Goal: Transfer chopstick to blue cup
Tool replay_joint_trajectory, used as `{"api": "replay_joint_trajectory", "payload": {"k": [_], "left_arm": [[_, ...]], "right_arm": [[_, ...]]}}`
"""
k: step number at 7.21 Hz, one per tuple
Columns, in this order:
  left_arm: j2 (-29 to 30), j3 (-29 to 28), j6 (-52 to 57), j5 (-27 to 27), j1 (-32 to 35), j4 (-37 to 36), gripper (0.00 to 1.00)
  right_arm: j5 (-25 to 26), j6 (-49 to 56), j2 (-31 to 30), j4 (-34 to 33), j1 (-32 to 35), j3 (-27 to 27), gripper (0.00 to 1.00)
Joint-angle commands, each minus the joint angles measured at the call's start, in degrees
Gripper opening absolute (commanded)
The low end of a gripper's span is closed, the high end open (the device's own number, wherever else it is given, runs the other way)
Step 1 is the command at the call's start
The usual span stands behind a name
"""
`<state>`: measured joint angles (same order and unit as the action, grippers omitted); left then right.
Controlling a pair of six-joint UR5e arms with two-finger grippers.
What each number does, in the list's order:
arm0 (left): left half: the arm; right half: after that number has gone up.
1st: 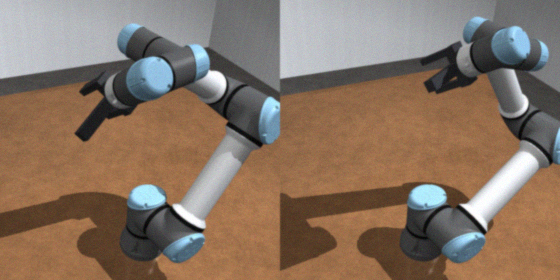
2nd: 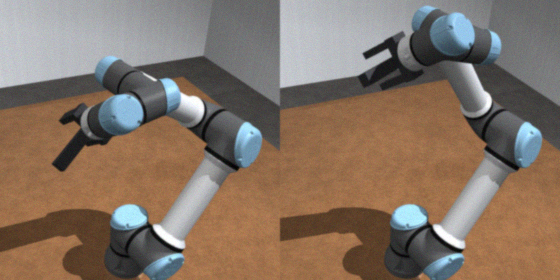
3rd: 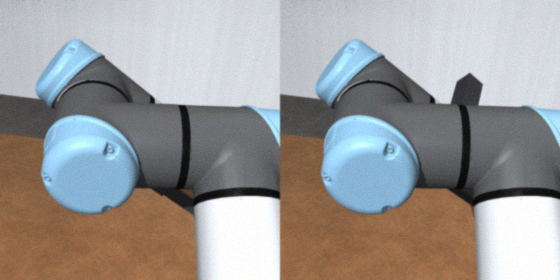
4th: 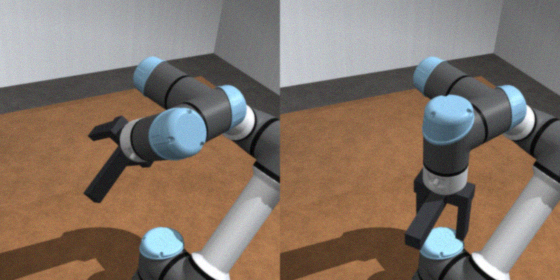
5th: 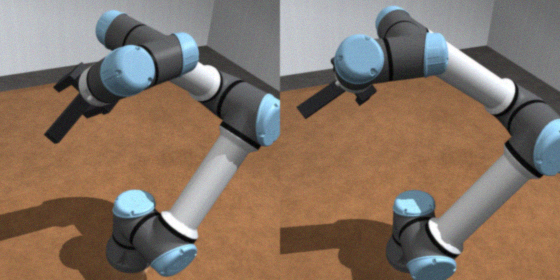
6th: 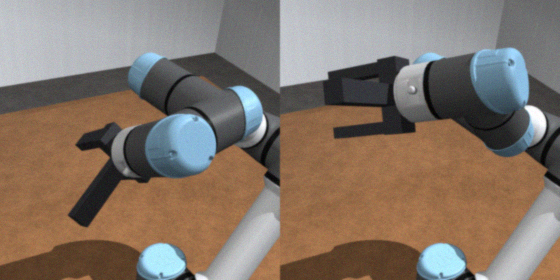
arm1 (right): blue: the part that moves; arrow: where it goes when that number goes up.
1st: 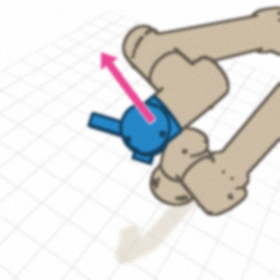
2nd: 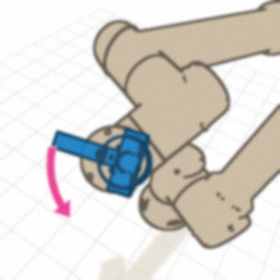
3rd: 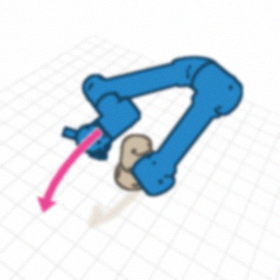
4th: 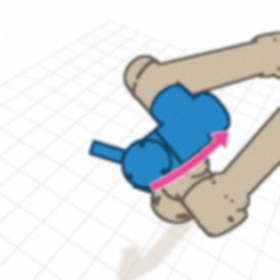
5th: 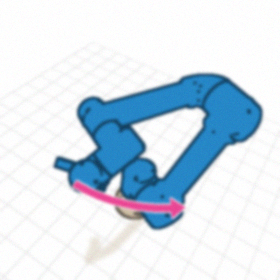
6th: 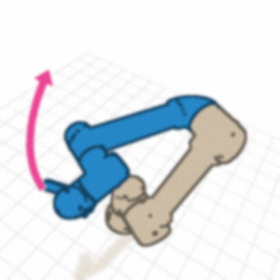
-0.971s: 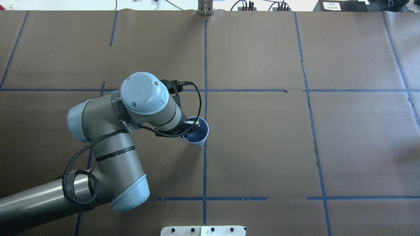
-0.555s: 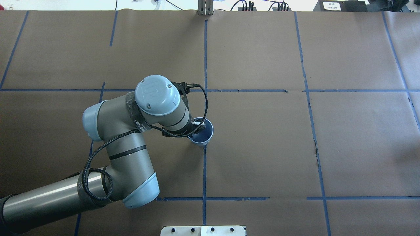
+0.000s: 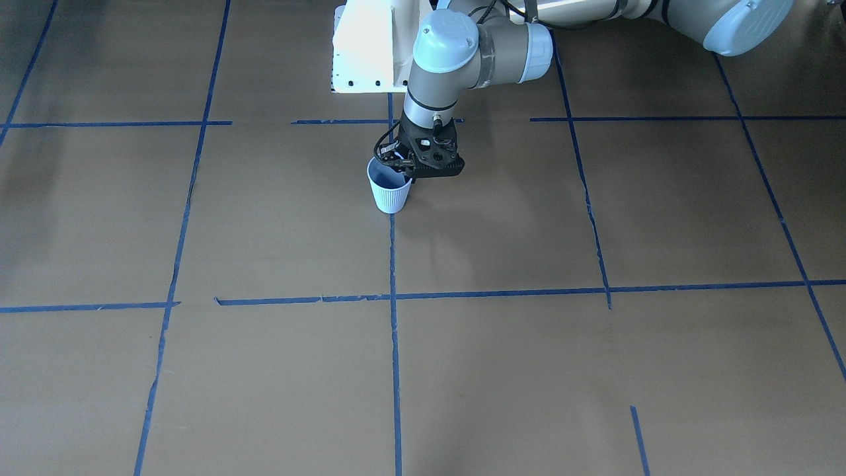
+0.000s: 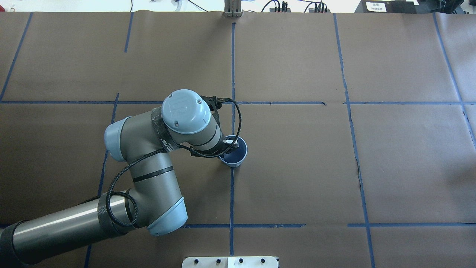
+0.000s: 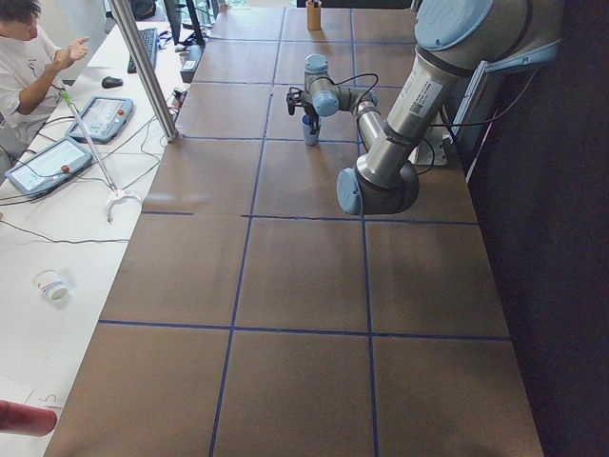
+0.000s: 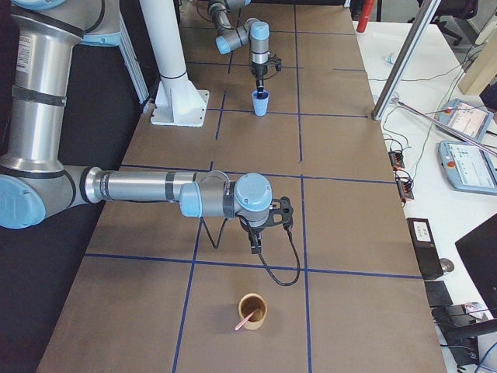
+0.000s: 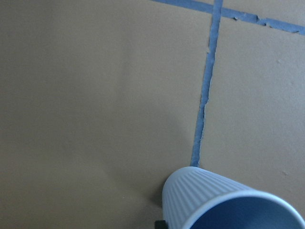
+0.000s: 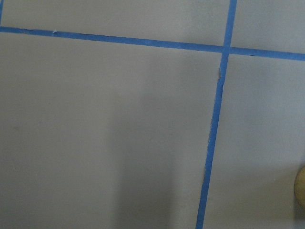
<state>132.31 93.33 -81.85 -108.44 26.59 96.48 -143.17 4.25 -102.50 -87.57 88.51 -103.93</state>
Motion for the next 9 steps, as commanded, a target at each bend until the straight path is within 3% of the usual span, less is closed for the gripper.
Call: {"api": "replay_joint_trajectory", "payload": {"k": [1, 2, 3, 4, 7, 9], "left_arm": [[0.3, -1.0, -0.3, 0.4, -0.4, 2.0, 1.00], [0.2, -0.3, -0.3, 0.6, 0.0, 2.1, 1.00], [0.1, -0.3, -0.3, 0.6, 0.7, 2.3, 1.00], [0.1, 0.6, -0.4, 0.6, 1.4, 2.3, 1.00], [0.1, 2.8, -0.5, 0.6, 3.8, 2.3, 1.00], [-2.3, 5.6, -0.3, 0.5, 5.8, 2.5, 1.00]], "right_arm": [[0.0, 0.5, -0.2, 0.0, 0.1, 0.4, 1.00], [1.6, 2.0, -0.2, 0.6, 0.1, 1.0, 0.99], [9.5, 5.0, 0.3, 2.1, 0.1, 1.0, 0.99], [13.1, 13.2, 1.6, 2.0, 0.2, 1.7, 0.98], [14.1, 40.8, 4.7, 0.6, 8.8, 13.5, 0.96], [16.6, 50.5, 6.5, -3.0, 11.6, 16.3, 0.96]]}}
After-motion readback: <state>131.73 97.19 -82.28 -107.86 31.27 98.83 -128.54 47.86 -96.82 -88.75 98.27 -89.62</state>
